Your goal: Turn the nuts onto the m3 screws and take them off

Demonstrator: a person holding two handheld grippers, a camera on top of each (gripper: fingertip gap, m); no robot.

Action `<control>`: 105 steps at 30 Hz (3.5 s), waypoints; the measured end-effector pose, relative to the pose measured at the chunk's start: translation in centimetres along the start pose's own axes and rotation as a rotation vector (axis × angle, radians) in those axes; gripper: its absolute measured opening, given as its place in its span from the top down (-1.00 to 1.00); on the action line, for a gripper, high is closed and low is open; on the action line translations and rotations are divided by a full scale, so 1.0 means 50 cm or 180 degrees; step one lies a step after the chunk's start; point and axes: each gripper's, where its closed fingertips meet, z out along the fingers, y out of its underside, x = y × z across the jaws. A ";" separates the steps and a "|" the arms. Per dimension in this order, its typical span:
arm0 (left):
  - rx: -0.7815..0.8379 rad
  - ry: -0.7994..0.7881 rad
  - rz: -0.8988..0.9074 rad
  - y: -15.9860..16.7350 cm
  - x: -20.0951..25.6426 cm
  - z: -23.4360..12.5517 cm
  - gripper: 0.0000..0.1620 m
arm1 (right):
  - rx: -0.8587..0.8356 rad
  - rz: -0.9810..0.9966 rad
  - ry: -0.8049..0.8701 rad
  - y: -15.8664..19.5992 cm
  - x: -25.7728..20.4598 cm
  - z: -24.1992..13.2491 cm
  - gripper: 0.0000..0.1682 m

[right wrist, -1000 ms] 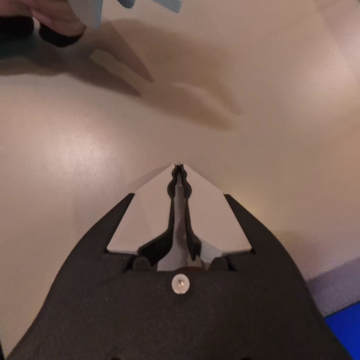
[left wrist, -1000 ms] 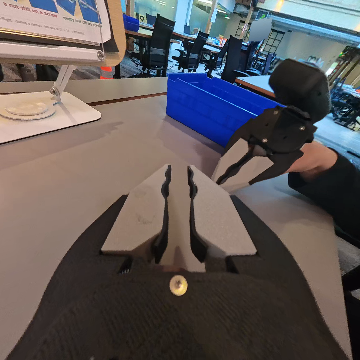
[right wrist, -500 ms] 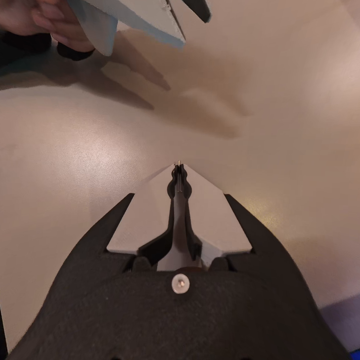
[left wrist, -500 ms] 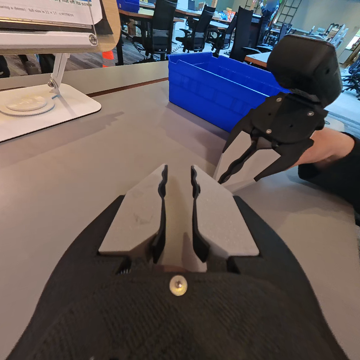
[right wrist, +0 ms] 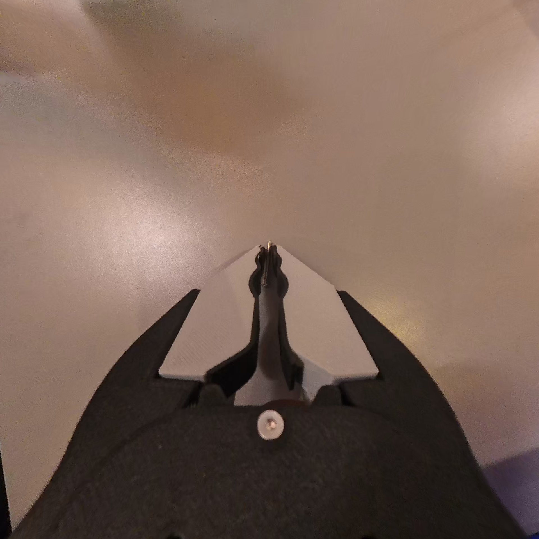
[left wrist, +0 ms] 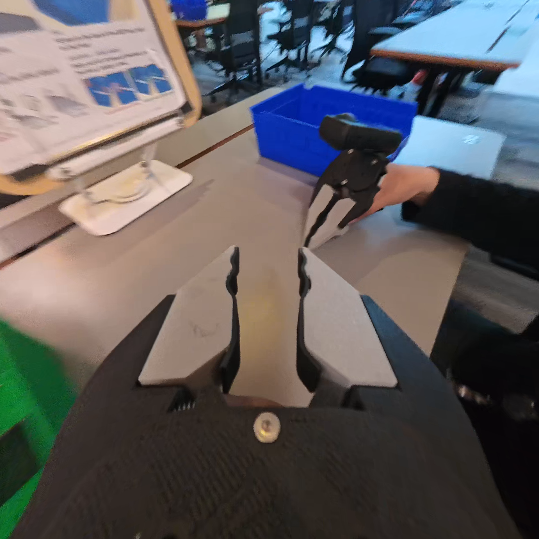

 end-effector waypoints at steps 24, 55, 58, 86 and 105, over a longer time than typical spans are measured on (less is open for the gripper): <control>-0.3415 -0.1293 -0.1033 0.463 -0.423 -0.354 0.65 | 0.0004 -0.0005 0.0001 0.000 -0.001 -0.001 0.96; -0.3506 -0.1056 -0.1324 0.492 -0.417 -0.344 0.87 | -0.0003 -0.0017 0.0004 0.000 -0.002 -0.001 0.95; -0.3496 -0.1051 -0.1324 0.492 -0.418 -0.345 0.89 | -0.0002 -0.0013 0.0001 0.000 -0.002 -0.001 0.95; -0.3593 -0.1076 -0.1039 0.494 -0.411 -0.347 0.95 | -0.0014 -0.0018 0.0008 0.001 -0.001 -0.001 0.94; -0.3603 -0.1094 -0.1017 0.478 -0.414 -0.353 0.95 | -0.0016 -0.0017 0.0007 0.001 -0.001 -0.001 0.94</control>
